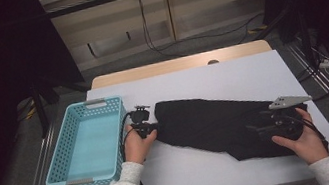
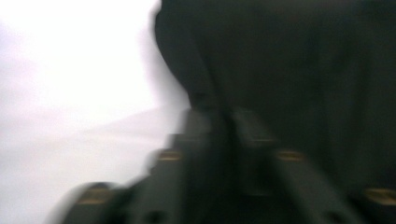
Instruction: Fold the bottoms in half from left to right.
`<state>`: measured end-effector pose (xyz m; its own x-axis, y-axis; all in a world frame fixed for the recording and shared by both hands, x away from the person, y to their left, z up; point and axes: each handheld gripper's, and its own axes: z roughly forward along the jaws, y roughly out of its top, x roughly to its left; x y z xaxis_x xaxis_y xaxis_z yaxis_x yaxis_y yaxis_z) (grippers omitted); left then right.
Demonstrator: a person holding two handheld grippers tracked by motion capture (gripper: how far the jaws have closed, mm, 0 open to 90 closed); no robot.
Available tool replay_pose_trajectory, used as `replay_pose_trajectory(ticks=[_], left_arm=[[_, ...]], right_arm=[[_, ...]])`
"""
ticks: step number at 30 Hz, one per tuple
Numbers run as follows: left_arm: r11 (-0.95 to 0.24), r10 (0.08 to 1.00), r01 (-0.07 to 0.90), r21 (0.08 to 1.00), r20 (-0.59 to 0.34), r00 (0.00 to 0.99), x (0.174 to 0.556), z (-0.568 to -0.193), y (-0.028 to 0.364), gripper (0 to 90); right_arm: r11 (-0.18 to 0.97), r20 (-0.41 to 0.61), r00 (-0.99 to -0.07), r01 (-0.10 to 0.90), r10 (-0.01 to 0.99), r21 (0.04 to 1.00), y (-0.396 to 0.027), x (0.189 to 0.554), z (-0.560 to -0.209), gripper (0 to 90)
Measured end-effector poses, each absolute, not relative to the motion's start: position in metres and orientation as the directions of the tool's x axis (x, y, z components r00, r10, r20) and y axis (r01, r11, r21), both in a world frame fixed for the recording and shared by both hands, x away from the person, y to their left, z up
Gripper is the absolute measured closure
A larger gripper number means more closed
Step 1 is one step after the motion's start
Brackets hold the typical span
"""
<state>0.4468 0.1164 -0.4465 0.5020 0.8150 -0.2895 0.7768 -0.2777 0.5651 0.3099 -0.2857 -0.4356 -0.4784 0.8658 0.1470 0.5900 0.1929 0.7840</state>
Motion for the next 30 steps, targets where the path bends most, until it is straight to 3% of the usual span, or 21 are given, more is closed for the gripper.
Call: replay_pose_trajectory(ticks=[30], left_arm=[[-0.286,0.828,0.815,0.504,-0.298,0.475,0.461,-0.405,0.126,83.4]], right_arm=[[0.185,0.167,-0.503,0.576,0.848,0.796,-0.283,0.305,-0.432,14.9]])
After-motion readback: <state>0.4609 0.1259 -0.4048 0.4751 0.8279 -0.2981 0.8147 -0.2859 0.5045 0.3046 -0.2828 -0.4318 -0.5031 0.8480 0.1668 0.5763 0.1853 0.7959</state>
